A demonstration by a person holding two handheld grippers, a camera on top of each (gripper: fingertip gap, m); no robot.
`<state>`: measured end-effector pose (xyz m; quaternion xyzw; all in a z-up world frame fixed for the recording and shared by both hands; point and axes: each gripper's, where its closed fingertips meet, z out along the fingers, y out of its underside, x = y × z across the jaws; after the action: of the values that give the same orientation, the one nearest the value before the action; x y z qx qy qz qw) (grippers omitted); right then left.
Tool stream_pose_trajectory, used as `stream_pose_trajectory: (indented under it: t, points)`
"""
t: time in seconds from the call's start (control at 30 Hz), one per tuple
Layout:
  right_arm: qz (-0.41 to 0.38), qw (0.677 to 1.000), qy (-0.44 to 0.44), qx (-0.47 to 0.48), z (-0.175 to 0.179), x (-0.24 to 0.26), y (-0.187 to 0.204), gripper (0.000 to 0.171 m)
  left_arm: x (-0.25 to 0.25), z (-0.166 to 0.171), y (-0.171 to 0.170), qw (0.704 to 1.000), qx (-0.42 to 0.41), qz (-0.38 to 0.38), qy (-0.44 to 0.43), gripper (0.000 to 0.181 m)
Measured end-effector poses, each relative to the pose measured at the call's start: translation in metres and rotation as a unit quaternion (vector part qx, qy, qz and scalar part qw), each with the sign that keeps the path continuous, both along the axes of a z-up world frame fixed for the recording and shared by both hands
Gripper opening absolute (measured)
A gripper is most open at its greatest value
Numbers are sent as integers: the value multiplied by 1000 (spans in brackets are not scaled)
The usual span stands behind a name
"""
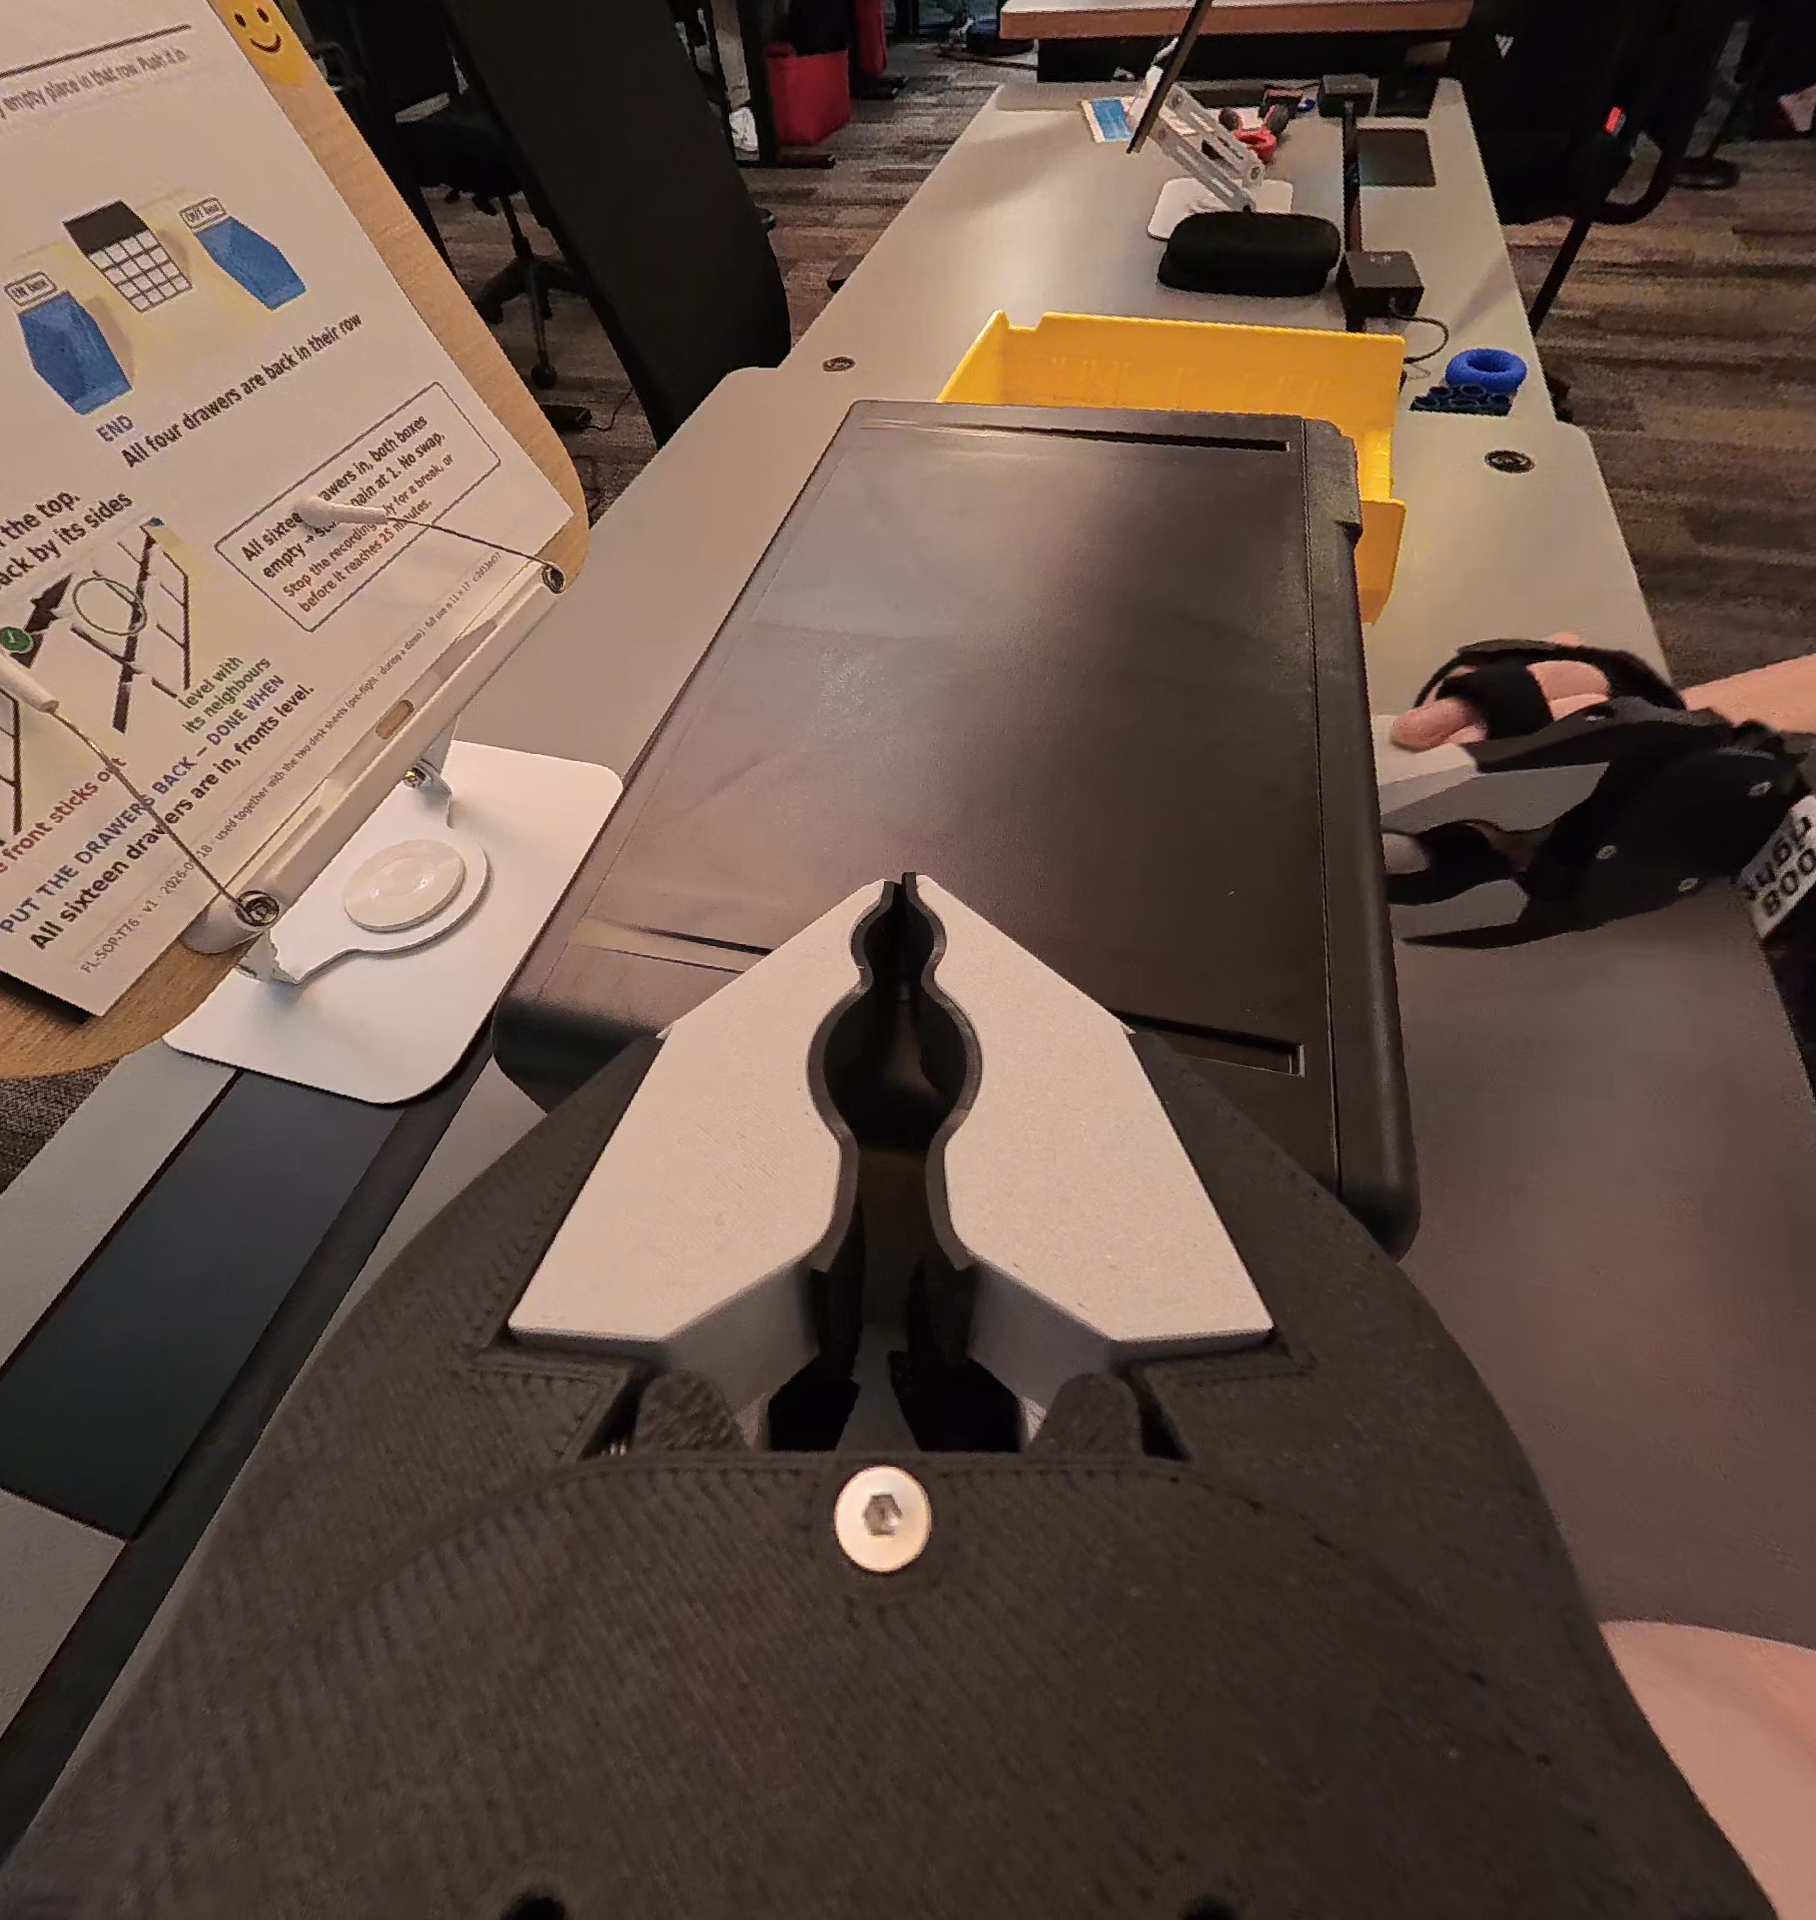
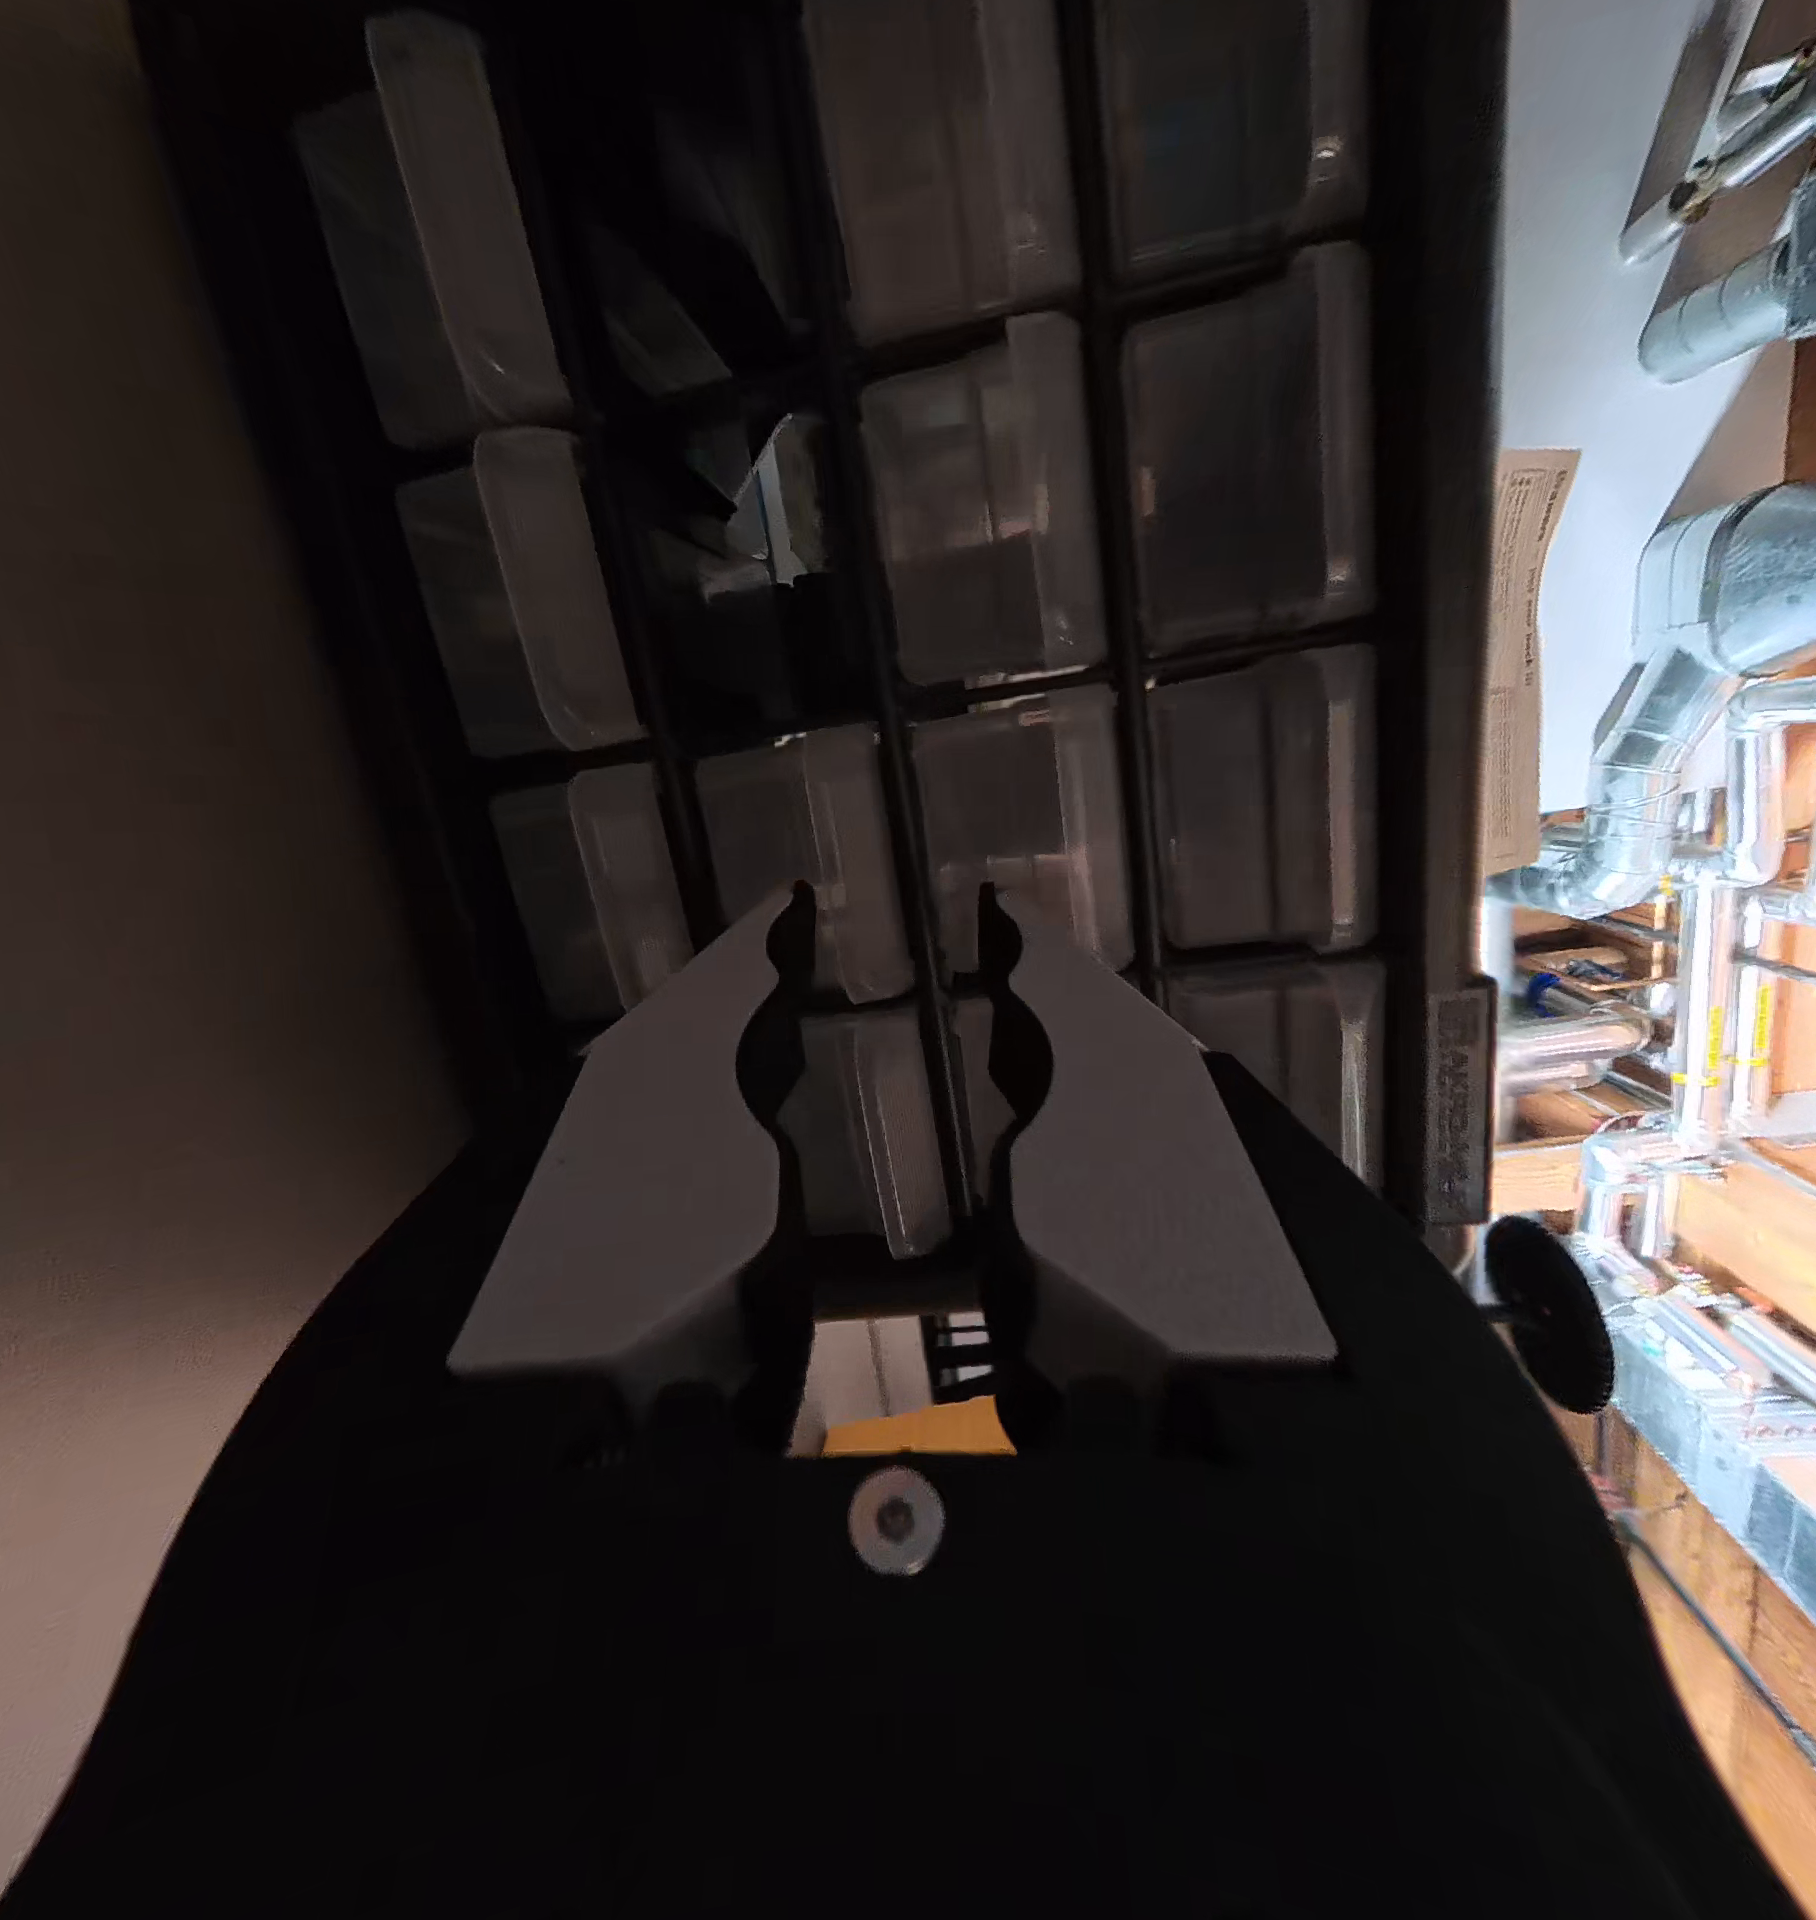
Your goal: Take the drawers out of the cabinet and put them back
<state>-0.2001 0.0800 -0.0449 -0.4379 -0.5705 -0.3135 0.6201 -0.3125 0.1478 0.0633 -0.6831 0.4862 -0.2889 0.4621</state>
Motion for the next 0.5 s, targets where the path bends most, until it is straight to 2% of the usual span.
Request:
stream_pose_trajectory:
  t: [0.2,0.27,0.37,0.5]
  points:
    - [6,997,-46,61,-9,-9,5,24,0,0,0,1000,-2,-2,-2,0]
    - [5,995,-65,77,-13,-10,6,18,0,0,0,1000,-1,-2,-1,0]
    - [3,993,-61,96,-9,-9,6,8,0,0,0,1000,-1,-2,-2,0]
    - [10,994,-57,94,-7,-8,-1,7,0,0,0,1000,-1,-2,-1,0]
